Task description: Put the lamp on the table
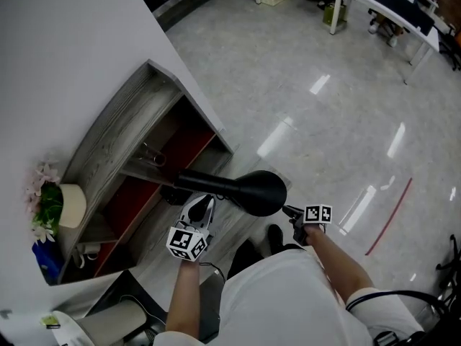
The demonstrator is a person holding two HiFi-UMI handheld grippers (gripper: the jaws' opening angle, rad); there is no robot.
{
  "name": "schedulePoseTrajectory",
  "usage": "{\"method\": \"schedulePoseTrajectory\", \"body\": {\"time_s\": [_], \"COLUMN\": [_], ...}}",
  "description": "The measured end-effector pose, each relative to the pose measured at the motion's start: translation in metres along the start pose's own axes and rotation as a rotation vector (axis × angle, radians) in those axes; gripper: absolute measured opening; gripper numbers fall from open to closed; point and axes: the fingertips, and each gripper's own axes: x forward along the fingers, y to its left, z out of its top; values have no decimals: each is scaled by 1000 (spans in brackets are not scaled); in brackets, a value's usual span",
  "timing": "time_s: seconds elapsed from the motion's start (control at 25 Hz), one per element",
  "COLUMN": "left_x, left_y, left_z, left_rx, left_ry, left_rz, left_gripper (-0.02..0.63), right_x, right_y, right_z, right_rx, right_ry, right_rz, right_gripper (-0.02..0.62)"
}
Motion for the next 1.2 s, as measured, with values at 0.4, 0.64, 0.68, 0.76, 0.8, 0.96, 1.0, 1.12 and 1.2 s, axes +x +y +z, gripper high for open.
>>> {"method": "schedulePoseTrajectory", "body": {"time_s": [0.4, 0.64, 0.68, 0.76, 0.8, 0.96, 1.0, 1.12, 1.2], "left_x": [-47, -89, -96, -110, -116, -139, -144, -155, -161], "left_y": [-9, -21, -23, -27, -29, -49, -55, -72, -85], "left_z": [-26, -55, -62, -79, -87, -102, -105, -110, -110], "left_rx": [-99, -161, -178, -224, -245, -269, -270, -297, -312], "left_ry": [29, 91, 106, 149, 169, 192, 195, 200, 196], "left_rz": [5, 3, 3, 0, -4, -34, -42, -68, -94], "left_gripper": [9, 9, 9, 10, 10, 9, 9, 10, 9], "right_x": [-20, -40, -42, -48, -52, -75, -82, -103, -118], "right_y": [28, 56, 59, 68, 74, 108, 117, 141, 155], "right_z": [-16, -53, -59, -70, -75, -89, -94, -109, -119], "right_rx": [-54, -101, -117, -146, -161, -237, -257, -307, -328], "right_ry": [-59, -89, -90, -98, -106, -157, -169, -204, -228], "right_rz": [30, 22, 21, 21, 24, 60, 73, 113, 137], "right_gripper": [60, 43, 41, 40, 40, 29, 28, 21, 18]}}
